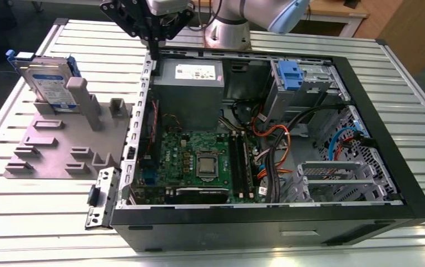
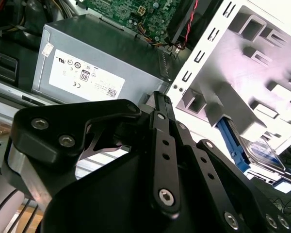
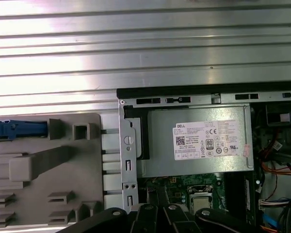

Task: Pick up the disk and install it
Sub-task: 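Reach for the disk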

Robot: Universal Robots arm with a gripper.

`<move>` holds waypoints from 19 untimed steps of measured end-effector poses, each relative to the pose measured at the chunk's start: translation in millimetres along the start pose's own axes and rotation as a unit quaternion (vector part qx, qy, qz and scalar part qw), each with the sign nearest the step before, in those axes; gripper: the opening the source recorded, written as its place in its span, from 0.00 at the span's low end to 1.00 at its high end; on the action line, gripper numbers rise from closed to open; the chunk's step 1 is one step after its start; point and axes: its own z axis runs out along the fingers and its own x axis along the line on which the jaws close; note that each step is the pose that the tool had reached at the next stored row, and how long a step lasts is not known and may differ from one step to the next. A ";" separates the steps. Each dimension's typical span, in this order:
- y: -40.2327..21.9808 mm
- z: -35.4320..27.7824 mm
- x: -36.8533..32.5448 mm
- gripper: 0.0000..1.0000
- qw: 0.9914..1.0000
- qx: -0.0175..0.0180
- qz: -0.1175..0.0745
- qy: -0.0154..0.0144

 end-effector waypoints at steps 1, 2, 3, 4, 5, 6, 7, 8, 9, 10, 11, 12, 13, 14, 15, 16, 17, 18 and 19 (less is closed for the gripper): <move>0.0 0.0 0.5 0.11 1.000 0.000 0.000 0.000; -0.1 0.0 1.0 0.11 1.000 0.000 0.000 0.000; -0.1 0.0 1.4 0.11 1.000 0.000 0.000 0.000; -0.1 0.0 1.9 0.11 1.000 0.000 0.000 0.000; -0.2 0.0 2.3 0.11 1.000 0.000 0.000 0.000; -0.2 0.0 2.8 0.11 1.000 0.000 0.000 0.000; -0.2 0.0 3.3 0.11 1.000 0.000 0.000 0.000; -0.3 0.0 3.8 0.11 1.000 0.000 0.000 0.000; -0.3 0.1 4.3 0.11 1.000 0.000 0.000 0.000; -0.4 0.1 5.0 0.11 1.000 0.000 0.000 0.000; -0.4 0.1 5.6 0.11 1.000 0.000 0.000 0.000; -0.4 0.2 6.2 0.11 1.000 0.000 0.000 0.000; -0.5 0.2 6.9 0.11 1.000 0.000 0.000 0.000; -0.5 0.3 7.4 0.11 1.000 0.000 0.000 0.000; -0.4 0.3 7.8 0.11 1.000 0.000 0.000 0.000; -0.4 0.3 8.3 0.11 1.000 0.000 0.000 0.000; -0.4 0.4 8.7 0.11 1.000 0.000 0.000 0.000; -0.3 0.5 9.1 0.11 1.000 0.000 0.000 0.000; -0.2 0.5 9.5 0.11 1.000 0.000 0.000 0.000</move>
